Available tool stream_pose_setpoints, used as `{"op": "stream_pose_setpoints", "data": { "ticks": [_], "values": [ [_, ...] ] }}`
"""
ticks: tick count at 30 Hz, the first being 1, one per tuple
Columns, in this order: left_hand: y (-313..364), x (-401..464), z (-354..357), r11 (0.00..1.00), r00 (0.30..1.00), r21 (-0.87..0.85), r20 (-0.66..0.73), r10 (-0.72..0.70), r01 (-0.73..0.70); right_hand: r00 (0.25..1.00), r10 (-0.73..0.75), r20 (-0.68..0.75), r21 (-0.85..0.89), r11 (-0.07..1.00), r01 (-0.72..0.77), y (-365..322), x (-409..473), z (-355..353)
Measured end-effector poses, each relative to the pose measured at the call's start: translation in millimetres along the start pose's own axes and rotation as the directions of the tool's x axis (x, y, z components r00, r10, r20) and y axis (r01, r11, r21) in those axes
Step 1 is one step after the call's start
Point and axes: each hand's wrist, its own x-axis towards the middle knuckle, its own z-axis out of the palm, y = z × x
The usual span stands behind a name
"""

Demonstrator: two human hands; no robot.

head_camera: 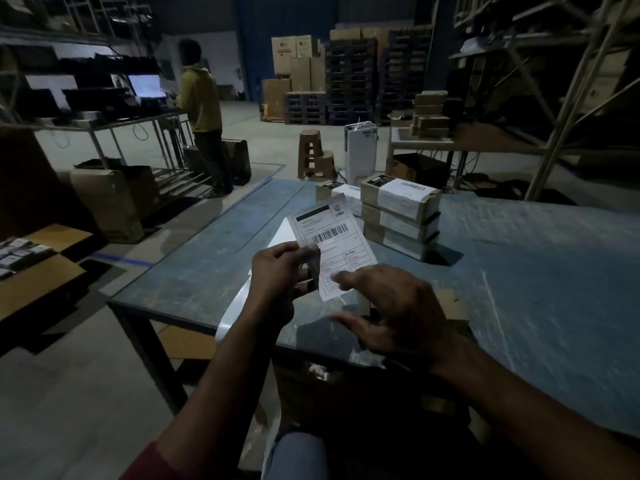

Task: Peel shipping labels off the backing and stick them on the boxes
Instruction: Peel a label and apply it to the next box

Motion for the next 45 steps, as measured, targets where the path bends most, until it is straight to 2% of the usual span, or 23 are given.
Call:
{"op": "stream_pose_setpoints", "data": {
  "ticks": [1,2,4,5,7,9,11,13,19,21,23,25,28,30,32,36,45],
  "values": [
    [1,-1,1,1.000,1.000,0.011,0.016,0.010,-0.010,0.996,0.018,-0.083,0.045,0.999,-0.014,-39,15,-49],
    [2,-2,3,1.000,0.999,0.020,0.032,0.016,-0.017,0.987,0.074,-0.146,0.139,0.989,-0.054,-38,14,-53],
    [3,-6,9,0.999,0.997,0.050,0.070,0.017,-0.021,0.931,0.332,-0.153,0.250,0.924,-0.289,-25,12,-63],
    [3,-8,14,0.998,0.996,0.066,0.091,0.015,-0.021,0.856,0.491,-0.161,0.298,0.851,-0.432,-14,13,-67],
    [1,-15,25,0.995,0.991,0.094,0.137,0.007,-0.020,0.697,0.713,-0.075,0.417,0.658,-0.627,9,18,-77],
    [-4,-22,38,0.993,0.981,0.114,0.191,-0.018,-0.004,0.569,0.815,0.110,0.579,0.413,-0.703,23,16,-85],
    [-11,-27,52,0.991,0.971,0.135,0.236,-0.040,0.008,0.495,0.839,0.225,0.632,0.261,-0.730,32,5,-87],
    [-17,-29,62,0.987,0.964,0.159,0.261,-0.051,0.009,0.460,0.853,0.246,0.666,0.195,-0.720,33,-4,-89],
    [-34,-19,78,0.933,0.942,0.338,0.334,0.005,-0.125,0.393,0.881,0.263,0.683,0.118,-0.720,48,-23,-102],
    [-40,-11,79,0.896,0.949,0.415,0.315,0.019,-0.156,0.362,0.896,0.258,0.673,0.102,-0.732,54,-29,-103],
    [-42,-6,76,0.808,0.963,0.539,0.239,0.123,-0.237,0.313,0.915,0.255,0.666,0.068,-0.743,61,-34,-105],
    [-38,-5,71,0.707,0.946,0.630,0.243,0.215,-0.322,0.258,0.918,0.300,0.645,0.004,-0.764,65,-40,-107],
    [-38,2,59,0.641,0.913,0.678,0.397,0.093,-0.360,0.206,0.904,0.374,0.628,-0.084,-0.774,66,-45,-105],
    [-41,6,52,0.578,0.879,0.728,0.475,-0.036,-0.370,0.193,0.902,0.385,0.616,-0.096,-0.782,63,-46,-101],
    [-45,12,47,0.531,0.846,0.744,0.525,-0.090,-0.406,0.192,0.905,0.380,0.604,-0.085,-0.793,61,-47,-95],
    [-59,21,44,0.498,0.799,0.709,0.600,-0.053,-0.499,0.176,0.912,0.370,0.586,-0.083,-0.806,62,-47,-87],
    [-73,28,40,0.528,0.786,0.649,0.616,0.058,-0.548,0.153,0.924,0.351,0.577,-0.084,-0.812,61,-46,-86]
  ]
}}
